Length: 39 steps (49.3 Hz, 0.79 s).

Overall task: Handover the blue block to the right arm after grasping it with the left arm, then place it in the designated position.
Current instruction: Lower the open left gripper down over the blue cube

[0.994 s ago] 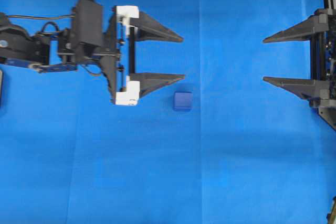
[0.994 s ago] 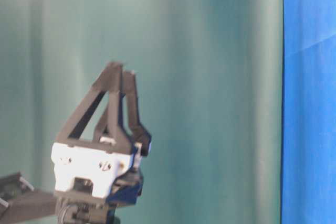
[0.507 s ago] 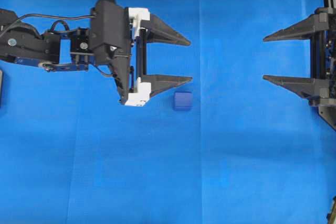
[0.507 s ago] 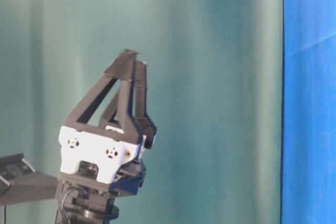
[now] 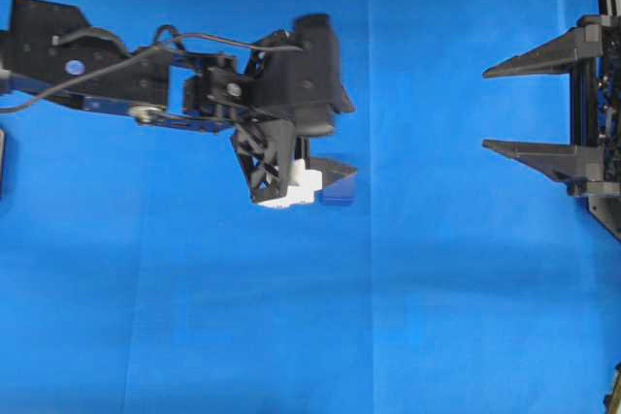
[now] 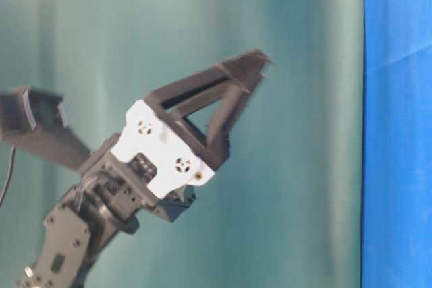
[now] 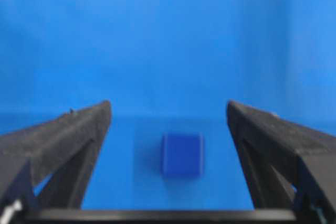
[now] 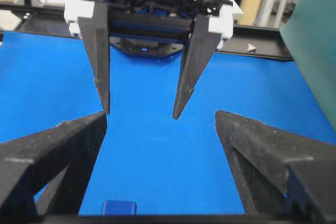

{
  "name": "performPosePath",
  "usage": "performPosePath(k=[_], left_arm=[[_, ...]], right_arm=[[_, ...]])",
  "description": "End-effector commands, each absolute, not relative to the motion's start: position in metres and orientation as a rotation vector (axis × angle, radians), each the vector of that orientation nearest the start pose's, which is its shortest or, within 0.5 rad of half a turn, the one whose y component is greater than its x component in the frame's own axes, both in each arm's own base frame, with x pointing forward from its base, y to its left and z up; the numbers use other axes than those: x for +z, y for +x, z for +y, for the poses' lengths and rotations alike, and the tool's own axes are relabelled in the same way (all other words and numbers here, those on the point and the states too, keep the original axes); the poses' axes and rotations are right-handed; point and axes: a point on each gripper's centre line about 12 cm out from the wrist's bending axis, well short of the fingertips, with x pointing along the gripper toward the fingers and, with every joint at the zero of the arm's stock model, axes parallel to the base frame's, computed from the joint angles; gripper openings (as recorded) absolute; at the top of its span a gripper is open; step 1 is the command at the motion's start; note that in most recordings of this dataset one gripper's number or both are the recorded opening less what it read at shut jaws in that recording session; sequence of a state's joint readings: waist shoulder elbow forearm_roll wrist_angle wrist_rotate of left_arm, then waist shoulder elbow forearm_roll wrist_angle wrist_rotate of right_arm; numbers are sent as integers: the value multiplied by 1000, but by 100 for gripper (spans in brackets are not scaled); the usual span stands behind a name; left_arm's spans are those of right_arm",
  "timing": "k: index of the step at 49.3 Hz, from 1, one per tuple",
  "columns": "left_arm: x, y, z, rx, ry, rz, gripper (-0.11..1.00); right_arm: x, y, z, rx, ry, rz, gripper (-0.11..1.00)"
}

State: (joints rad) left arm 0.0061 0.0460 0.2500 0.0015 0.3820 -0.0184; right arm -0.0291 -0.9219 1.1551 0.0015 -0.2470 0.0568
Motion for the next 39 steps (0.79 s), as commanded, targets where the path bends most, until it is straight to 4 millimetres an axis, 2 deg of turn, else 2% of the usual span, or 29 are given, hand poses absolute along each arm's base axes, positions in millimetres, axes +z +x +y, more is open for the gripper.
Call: performPosePath(k=[1, 11, 39], left_arm=[[279, 458, -1, 5, -12, 727, 93], [281, 467, -5, -6, 0, 847, 93], [281, 469, -6, -5, -7, 848, 93]], right_arm=[[298, 209, -7, -31, 61, -42, 97], [297, 209, -7, -31, 61, -38, 97], [297, 210, -7, -31, 61, -39, 97]])
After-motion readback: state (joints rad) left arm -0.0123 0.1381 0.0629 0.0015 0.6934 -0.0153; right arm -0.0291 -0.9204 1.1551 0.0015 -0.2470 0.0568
